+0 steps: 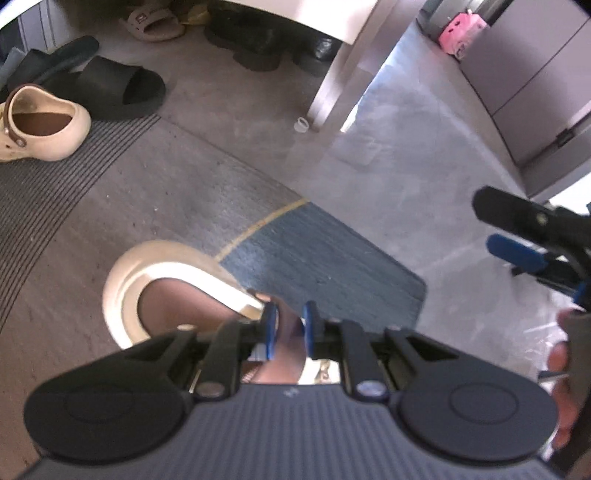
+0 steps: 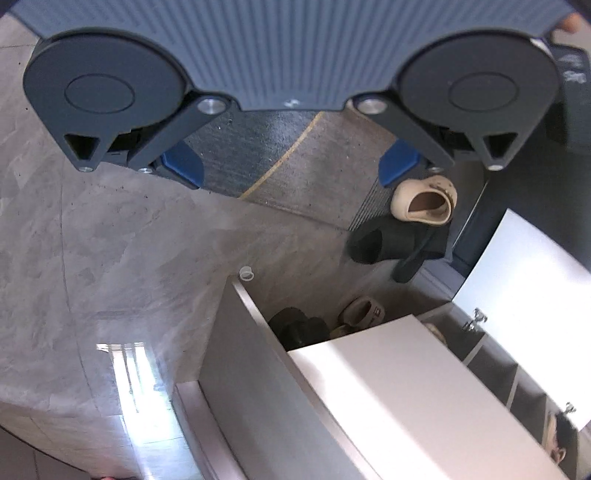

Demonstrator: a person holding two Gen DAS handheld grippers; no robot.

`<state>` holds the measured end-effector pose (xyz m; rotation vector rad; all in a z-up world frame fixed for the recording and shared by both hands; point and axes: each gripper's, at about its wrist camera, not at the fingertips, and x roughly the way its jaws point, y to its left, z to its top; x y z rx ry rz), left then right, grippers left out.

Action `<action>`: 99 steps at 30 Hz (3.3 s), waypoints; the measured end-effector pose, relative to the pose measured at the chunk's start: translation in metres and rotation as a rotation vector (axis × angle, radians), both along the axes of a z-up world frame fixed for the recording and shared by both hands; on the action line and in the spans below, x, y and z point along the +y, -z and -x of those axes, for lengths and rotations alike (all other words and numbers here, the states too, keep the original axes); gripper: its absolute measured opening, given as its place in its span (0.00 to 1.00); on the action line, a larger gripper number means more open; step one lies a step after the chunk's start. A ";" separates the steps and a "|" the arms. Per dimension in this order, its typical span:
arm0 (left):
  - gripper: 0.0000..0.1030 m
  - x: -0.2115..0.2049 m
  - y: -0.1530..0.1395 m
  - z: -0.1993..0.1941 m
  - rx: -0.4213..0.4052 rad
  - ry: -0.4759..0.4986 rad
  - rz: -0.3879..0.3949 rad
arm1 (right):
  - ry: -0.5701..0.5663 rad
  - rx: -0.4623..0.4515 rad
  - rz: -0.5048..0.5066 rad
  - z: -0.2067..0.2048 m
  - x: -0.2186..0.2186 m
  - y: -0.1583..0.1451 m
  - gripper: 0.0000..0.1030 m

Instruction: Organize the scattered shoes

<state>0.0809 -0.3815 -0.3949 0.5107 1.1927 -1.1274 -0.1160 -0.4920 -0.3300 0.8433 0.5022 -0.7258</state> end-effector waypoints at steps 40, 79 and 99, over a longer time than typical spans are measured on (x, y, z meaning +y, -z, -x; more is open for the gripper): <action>0.89 0.349 -0.121 -0.022 -0.228 -0.484 0.230 | -0.993 0.788 0.461 -0.270 0.103 -0.005 0.87; 0.87 0.366 -0.097 -0.050 -0.072 -0.595 0.274 | 0.643 -0.150 -0.750 0.032 0.042 0.108 0.24; 0.88 0.353 -0.096 -0.042 -0.067 -0.554 0.276 | 0.705 -0.308 -0.853 0.076 0.024 0.162 0.31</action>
